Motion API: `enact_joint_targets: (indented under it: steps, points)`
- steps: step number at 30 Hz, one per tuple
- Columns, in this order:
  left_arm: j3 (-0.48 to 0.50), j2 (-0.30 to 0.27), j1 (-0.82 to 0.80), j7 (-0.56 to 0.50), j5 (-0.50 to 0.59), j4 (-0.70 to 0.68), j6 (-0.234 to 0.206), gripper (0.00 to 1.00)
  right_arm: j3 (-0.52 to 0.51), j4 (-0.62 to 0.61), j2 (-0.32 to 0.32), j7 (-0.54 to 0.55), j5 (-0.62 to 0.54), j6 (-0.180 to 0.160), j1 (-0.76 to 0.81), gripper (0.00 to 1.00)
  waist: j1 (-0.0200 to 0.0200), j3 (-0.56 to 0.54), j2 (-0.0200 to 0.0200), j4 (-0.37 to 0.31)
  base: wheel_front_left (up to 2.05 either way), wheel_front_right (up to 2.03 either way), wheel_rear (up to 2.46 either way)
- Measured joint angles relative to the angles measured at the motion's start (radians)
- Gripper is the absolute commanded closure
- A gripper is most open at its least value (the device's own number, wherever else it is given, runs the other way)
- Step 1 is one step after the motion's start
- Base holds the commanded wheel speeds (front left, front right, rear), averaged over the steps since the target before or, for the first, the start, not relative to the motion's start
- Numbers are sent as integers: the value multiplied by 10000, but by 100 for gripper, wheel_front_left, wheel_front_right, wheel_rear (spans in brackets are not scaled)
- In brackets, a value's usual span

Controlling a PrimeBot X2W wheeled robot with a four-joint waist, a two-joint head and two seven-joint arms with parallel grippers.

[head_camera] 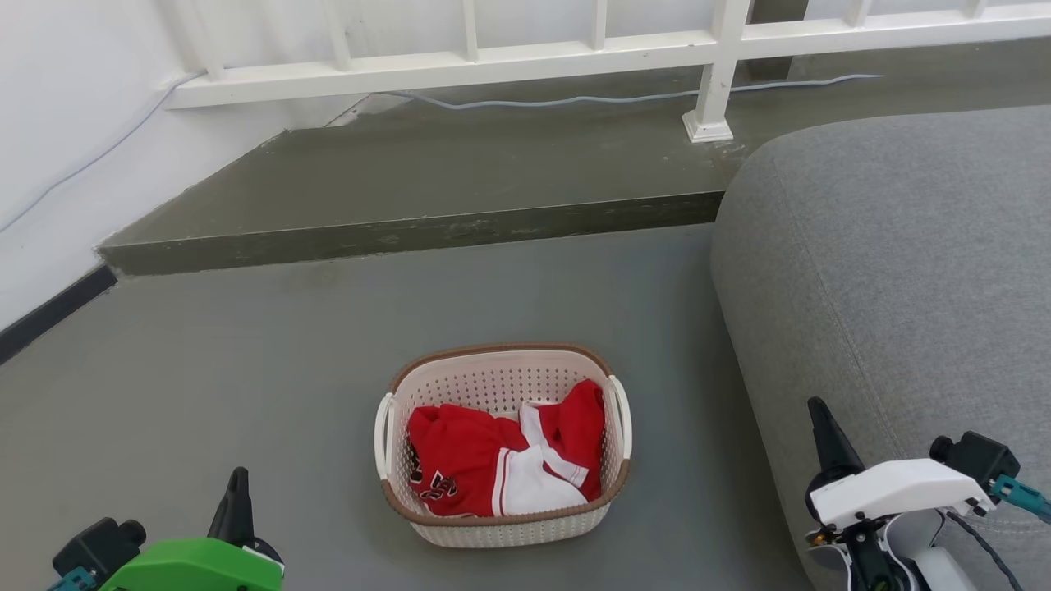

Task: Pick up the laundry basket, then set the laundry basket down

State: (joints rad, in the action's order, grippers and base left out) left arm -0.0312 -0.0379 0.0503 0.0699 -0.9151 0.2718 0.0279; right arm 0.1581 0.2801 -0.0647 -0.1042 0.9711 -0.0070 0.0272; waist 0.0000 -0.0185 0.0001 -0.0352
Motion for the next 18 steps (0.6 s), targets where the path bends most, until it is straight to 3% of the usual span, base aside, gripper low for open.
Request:
enact_joint_targets:
  steps: [18]
  points:
    - [337, 4, -318, -573, -1987, 19, 337, 100, -713, -4, -8, 527, 1983, 366, -210, 100, 0, 63, 0, 105, 0, 0, 0]
